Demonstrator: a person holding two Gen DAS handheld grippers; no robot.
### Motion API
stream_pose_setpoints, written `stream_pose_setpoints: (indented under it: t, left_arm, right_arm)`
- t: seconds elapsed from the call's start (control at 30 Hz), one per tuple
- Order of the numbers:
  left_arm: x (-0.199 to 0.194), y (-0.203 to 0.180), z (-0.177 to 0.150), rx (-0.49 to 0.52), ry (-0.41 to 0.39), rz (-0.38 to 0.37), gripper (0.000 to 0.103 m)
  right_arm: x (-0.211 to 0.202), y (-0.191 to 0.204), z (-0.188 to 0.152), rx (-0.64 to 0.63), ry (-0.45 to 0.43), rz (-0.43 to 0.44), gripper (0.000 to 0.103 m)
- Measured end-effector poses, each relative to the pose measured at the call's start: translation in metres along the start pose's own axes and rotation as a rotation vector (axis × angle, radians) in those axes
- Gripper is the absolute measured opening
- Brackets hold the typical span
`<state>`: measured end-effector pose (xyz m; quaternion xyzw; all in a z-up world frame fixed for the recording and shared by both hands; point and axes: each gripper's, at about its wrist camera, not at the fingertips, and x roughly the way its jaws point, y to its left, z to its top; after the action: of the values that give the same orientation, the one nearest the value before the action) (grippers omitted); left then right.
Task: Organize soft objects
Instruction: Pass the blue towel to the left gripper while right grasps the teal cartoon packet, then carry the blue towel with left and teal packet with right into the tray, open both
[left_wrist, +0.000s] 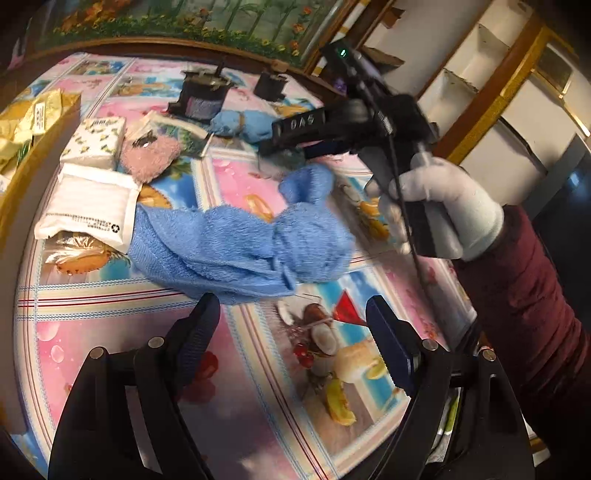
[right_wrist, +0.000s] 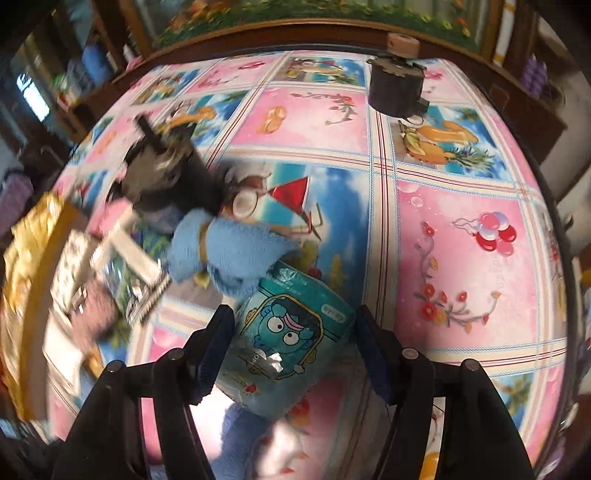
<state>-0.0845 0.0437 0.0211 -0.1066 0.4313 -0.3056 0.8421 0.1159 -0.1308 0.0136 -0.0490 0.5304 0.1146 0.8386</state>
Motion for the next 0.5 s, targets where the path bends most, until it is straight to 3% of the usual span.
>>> stream_pose_setpoints:
  t: [0.13,0.27,0.4,0.5]
  left_arm:
    - [-0.024,-0.029,0.01,0.153,-0.056,0.028,0.082]
    - [-0.014,-0.048,0.033,0.316,-0.065,0.056,0.082]
    - [0.028,-0.052,0.052,0.411,0.014,0.086,0.082]
    - [0.062,-0.05,0.052,0.458,0.088,0.177,0.082]
  right_arm:
    - [-0.012,-0.018,-0.02,0.001,-0.005,-0.014,0.065]
    - [-0.023,-0.041,-0.041,0.021,-0.007,-0.009,0.065]
    - [-0.035,-0.059,-0.062,0.052,-0.018,0.001,0.065]
    - [-0.043,-0.067,-0.075,0.071,-0.034,0.012,0.065]
